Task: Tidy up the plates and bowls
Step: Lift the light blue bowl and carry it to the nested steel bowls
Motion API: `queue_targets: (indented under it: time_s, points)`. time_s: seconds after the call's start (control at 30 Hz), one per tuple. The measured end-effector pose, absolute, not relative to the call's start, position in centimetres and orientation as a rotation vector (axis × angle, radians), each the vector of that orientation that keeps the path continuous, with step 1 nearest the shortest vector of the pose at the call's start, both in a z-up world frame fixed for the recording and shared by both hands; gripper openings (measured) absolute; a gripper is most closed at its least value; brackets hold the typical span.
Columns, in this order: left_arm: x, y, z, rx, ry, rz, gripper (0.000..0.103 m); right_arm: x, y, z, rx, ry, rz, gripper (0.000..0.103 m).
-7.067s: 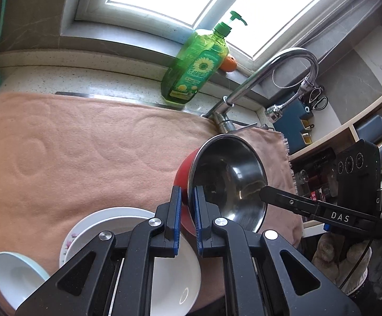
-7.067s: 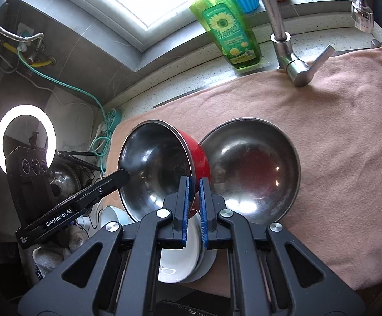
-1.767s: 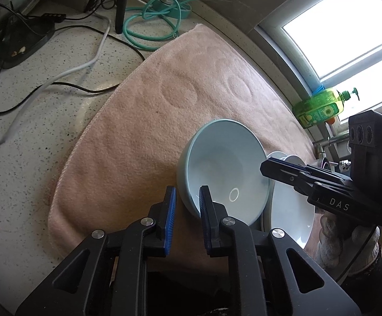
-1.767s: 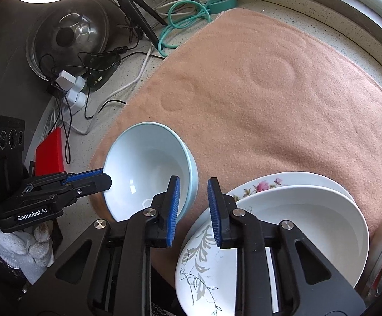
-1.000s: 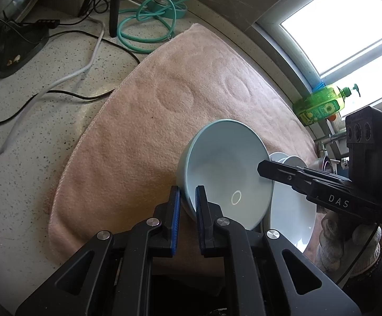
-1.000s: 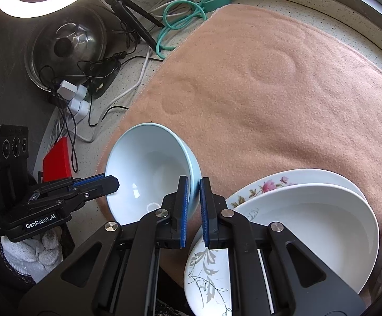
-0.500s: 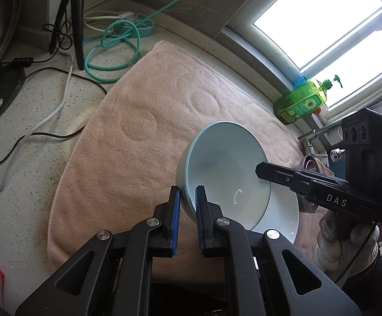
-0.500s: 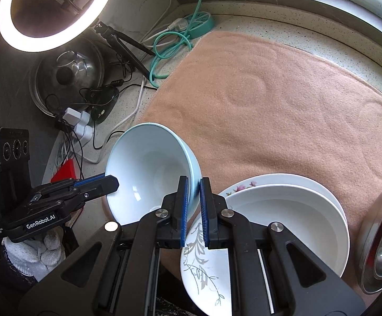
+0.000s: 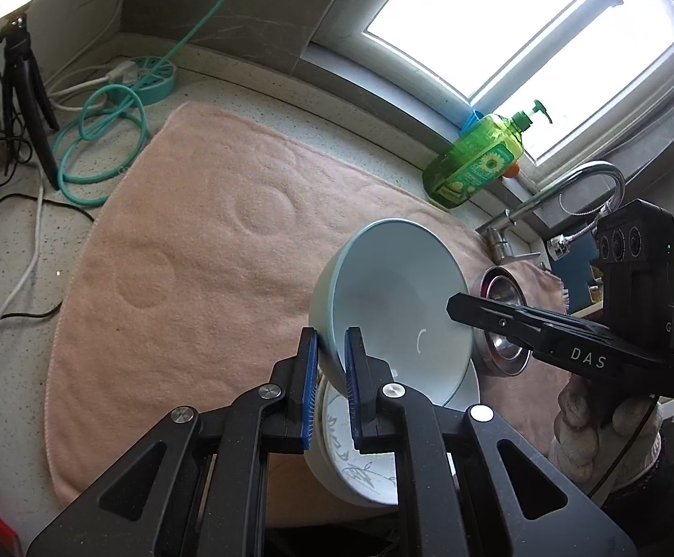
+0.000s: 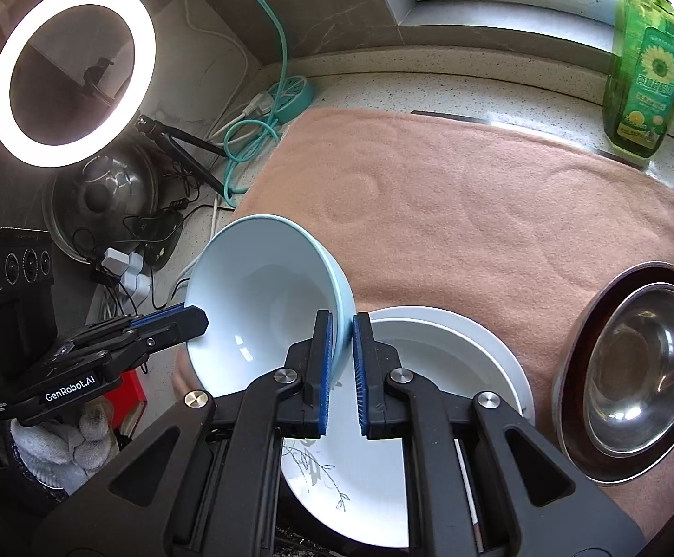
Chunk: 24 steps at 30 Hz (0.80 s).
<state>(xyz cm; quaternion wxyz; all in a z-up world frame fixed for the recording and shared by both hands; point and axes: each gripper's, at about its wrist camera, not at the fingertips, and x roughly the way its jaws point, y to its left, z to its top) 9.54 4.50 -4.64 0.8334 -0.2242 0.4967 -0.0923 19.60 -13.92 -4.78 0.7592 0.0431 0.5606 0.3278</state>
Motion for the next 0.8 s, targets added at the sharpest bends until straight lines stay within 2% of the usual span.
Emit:
queue_targets:
  time_s: [0.8]
  points:
    - [15.5,-8.4,-2.8,-0.331,1.067,-0.494,0.01,19.4,-29.5,-2.6,0.262,1.145,0.412,0.009]
